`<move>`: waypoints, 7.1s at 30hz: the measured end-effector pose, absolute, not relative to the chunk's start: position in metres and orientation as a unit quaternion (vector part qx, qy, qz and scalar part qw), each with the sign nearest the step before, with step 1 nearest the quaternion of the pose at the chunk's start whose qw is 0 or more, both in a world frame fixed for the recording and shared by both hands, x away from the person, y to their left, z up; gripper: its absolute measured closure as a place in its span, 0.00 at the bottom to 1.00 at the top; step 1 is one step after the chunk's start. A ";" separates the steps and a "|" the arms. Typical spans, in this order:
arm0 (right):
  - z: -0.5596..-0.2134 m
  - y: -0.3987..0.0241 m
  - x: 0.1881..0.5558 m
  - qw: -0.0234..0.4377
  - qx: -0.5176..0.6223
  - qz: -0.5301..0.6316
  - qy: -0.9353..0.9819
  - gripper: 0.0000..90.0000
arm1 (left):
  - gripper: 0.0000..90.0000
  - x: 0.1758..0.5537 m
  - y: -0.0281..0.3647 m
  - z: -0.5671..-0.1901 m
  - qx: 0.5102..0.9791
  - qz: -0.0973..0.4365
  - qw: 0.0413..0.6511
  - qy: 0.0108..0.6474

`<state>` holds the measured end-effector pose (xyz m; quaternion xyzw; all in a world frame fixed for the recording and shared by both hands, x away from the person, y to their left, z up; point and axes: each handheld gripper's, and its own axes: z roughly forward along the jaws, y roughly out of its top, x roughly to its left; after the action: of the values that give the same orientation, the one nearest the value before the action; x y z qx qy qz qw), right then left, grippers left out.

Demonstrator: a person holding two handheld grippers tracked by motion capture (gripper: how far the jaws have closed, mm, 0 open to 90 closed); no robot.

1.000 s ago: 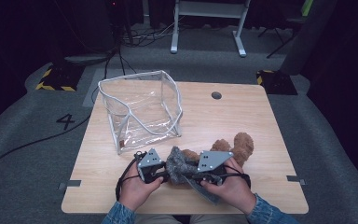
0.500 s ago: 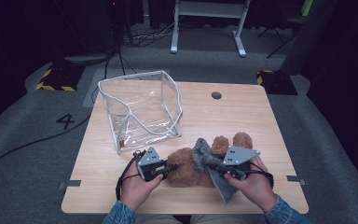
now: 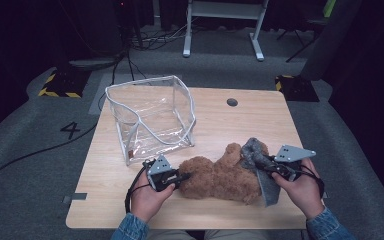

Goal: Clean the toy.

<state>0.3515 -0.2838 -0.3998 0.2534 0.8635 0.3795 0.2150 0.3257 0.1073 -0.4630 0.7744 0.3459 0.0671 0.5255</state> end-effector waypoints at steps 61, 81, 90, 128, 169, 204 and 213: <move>-0.416 -0.174 0.339 0.168 0.109 0.408 0.891 0.77 | 0.89 0.322 0.076 -0.466 0.809 0.118 0.502 0.281; -0.402 -0.257 0.333 0.213 0.208 0.407 0.864 0.77 | 0.46 0.324 0.051 -0.477 0.830 0.151 0.477 0.246; -0.398 -0.323 0.332 0.247 0.279 0.406 0.834 0.76 | 0.38 0.326 0.047 -0.478 0.832 0.146 0.473 0.251; -0.447 -0.348 0.326 0.188 0.296 0.362 0.864 0.52 | 0.35 0.333 0.047 -0.480 0.833 0.139 0.469 0.257; -0.403 -0.287 0.342 0.183 0.258 0.415 0.853 0.67 | 0.54 0.317 0.106 -0.452 0.807 0.144 0.486 0.304; -0.441 -0.374 0.345 0.202 0.372 0.322 0.847 0.81 | 0.39 0.316 0.093 -0.458 0.822 0.113 0.479 0.287; -0.373 -0.304 0.331 0.208 0.252 0.403 0.855 0.81 | 0.33 0.311 0.091 -0.464 0.830 0.123 0.460 0.291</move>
<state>0.3307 -0.3043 -0.3732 0.2521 0.8549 0.4027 0.2082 0.3111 0.0911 -0.4641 0.8298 0.2913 0.1229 0.4599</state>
